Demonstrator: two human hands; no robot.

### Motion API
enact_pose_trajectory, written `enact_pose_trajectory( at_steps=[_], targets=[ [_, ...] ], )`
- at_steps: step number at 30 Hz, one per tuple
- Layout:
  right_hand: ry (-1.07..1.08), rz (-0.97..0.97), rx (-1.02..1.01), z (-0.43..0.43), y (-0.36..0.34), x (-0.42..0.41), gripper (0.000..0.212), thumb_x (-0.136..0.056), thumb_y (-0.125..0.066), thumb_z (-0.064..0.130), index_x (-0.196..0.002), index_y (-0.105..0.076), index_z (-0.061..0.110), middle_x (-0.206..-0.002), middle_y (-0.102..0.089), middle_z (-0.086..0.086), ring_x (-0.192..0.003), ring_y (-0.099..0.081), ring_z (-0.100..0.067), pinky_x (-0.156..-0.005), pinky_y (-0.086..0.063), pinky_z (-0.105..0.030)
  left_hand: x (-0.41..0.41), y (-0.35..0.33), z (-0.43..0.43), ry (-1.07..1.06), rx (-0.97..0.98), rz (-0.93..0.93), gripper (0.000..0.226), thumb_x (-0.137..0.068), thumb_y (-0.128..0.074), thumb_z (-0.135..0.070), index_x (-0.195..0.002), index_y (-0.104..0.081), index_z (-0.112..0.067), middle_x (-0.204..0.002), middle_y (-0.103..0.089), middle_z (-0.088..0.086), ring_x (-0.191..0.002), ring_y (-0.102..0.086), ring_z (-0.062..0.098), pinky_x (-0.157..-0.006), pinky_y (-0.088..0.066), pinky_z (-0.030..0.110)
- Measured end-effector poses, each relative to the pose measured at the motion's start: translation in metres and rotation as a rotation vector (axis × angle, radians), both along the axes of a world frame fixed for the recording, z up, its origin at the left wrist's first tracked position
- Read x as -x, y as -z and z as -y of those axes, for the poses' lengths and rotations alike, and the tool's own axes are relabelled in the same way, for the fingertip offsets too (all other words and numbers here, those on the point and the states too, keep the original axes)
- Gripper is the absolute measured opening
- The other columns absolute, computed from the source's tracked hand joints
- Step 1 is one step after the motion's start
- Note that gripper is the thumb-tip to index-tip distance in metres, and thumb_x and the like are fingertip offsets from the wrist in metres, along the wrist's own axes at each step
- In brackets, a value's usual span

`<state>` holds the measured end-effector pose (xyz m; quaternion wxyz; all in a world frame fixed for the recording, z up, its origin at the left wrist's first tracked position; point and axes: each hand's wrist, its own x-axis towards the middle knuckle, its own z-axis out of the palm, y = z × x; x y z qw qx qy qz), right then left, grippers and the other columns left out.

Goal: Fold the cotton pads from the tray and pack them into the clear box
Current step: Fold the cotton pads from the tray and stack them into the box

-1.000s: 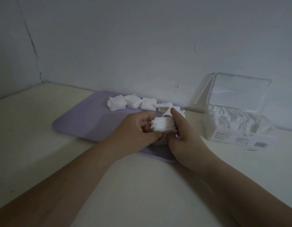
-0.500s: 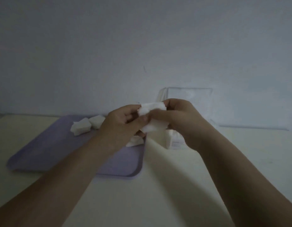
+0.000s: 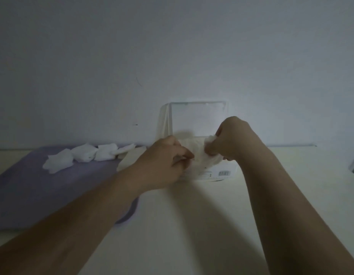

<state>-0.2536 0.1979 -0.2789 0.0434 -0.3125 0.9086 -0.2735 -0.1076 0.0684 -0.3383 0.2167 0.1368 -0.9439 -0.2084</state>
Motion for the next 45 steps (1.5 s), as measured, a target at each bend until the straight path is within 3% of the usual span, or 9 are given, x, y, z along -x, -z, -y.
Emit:
enact_pose_trajectory(
  at_steps=[6,11,21,25,31,35,39,43,45],
  targets=[
    [0.004,-0.137,-0.023,0.017,0.015,-0.012,0.022,-0.077,-0.074,0.011,-0.093,-0.059,0.014,-0.086,-0.061,-0.003,-0.077,-0.064,-0.026,-0.064,-0.044,-0.028,-0.002,-0.002,0.0,-0.014,-0.038,0.008,0.021,-0.093,-0.071,-0.032,-0.113,-0.078,-0.03,-0.111,-0.058,-0.007,-0.084,-0.057,0.0,-0.074,-0.036,0.002],
    [0.021,-0.209,-0.058,0.017,0.027,-0.011,0.02,-0.08,-0.058,0.001,-0.091,-0.056,0.018,-0.088,-0.057,-0.001,-0.067,-0.051,-0.016,-0.059,-0.038,-0.026,-0.001,-0.001,0.001,-0.009,-0.049,-0.017,0.022,-0.093,-0.071,-0.031,-0.113,-0.078,-0.032,-0.111,-0.059,-0.006,-0.079,-0.054,-0.005,-0.072,-0.035,0.002],
    [-0.082,0.004,-0.04,0.026,0.026,-0.02,0.021,-0.069,-0.075,0.021,-0.083,-0.068,0.008,-0.078,-0.072,-0.009,-0.073,-0.072,-0.027,-0.058,-0.054,-0.029,-0.006,0.006,0.007,-0.02,-0.19,-0.138,0.015,-0.086,-0.079,-0.029,-0.101,-0.079,-0.033,-0.106,-0.057,-0.013,-0.094,-0.062,0.005,-0.085,-0.057,0.029],
    [-0.104,-0.001,-0.04,0.022,0.018,-0.027,0.008,-0.078,-0.064,0.016,-0.081,-0.063,0.009,-0.078,-0.067,-0.007,-0.069,-0.065,-0.025,-0.056,-0.045,-0.025,-0.009,0.015,0.008,-0.123,-0.249,-0.179,0.01,-0.085,-0.08,-0.029,-0.095,-0.079,-0.031,-0.107,-0.057,-0.016,-0.091,-0.066,0.006,-0.085,-0.057,0.025],
    [-0.179,-0.049,-0.052,0.029,0.023,-0.046,0.024,-0.088,-0.061,0.016,-0.112,-0.061,0.012,-0.106,-0.065,-0.005,-0.091,-0.061,-0.024,-0.077,-0.053,-0.032,-0.005,0.028,0.004,-0.14,-0.23,-0.262,0.011,-0.086,-0.08,-0.022,-0.097,-0.082,-0.019,-0.096,-0.056,-0.014,-0.074,-0.064,0.005,-0.073,-0.05,0.016],
    [-0.098,-0.218,-0.141,0.025,0.01,-0.053,0.011,-0.09,-0.059,0.021,-0.085,-0.052,0.014,-0.088,-0.056,-0.002,-0.069,-0.052,-0.019,-0.059,-0.039,-0.028,-0.013,0.026,0.005,-0.091,-0.254,-0.213,0.015,-0.093,-0.074,-0.026,-0.107,-0.079,-0.024,-0.107,-0.065,-0.014,-0.086,-0.067,-0.001,-0.08,-0.05,0.013],
    [-0.184,-0.424,0.167,0.034,0.004,-0.084,0.018,-0.095,-0.055,0.029,-0.102,-0.063,0.015,-0.1,-0.055,-0.002,-0.091,-0.057,-0.024,-0.079,-0.052,-0.039,-0.041,0.015,0.023,-0.199,-0.095,-0.164,0.025,-0.097,-0.063,-0.024,-0.12,-0.071,-0.026,-0.12,-0.067,-0.011,-0.108,-0.063,0.004,-0.097,-0.047,0.023],
    [-0.433,-0.076,0.486,0.052,0.029,-0.123,0.045,-0.083,-0.045,0.026,-0.122,-0.066,0.018,-0.114,-0.063,0.0,-0.101,-0.062,-0.018,-0.09,-0.052,-0.035,-0.083,0.015,0.048,-0.306,0.043,0.128,0.046,-0.096,-0.053,-0.039,-0.139,-0.056,-0.023,-0.152,-0.048,0.01,-0.142,-0.044,0.035,-0.113,-0.038,0.038],
    [-0.491,-0.014,0.497,0.058,0.054,-0.132,0.06,-0.073,-0.041,0.022,-0.129,-0.062,0.017,-0.121,-0.062,-0.001,-0.109,-0.061,-0.02,-0.094,-0.051,-0.036,-0.095,0.024,0.049,-0.26,-0.046,0.235,0.052,-0.1,-0.058,-0.028,-0.15,-0.047,-0.022,-0.159,-0.042,0.007,-0.147,-0.039,0.028,-0.116,-0.029,0.028]
  ],
)
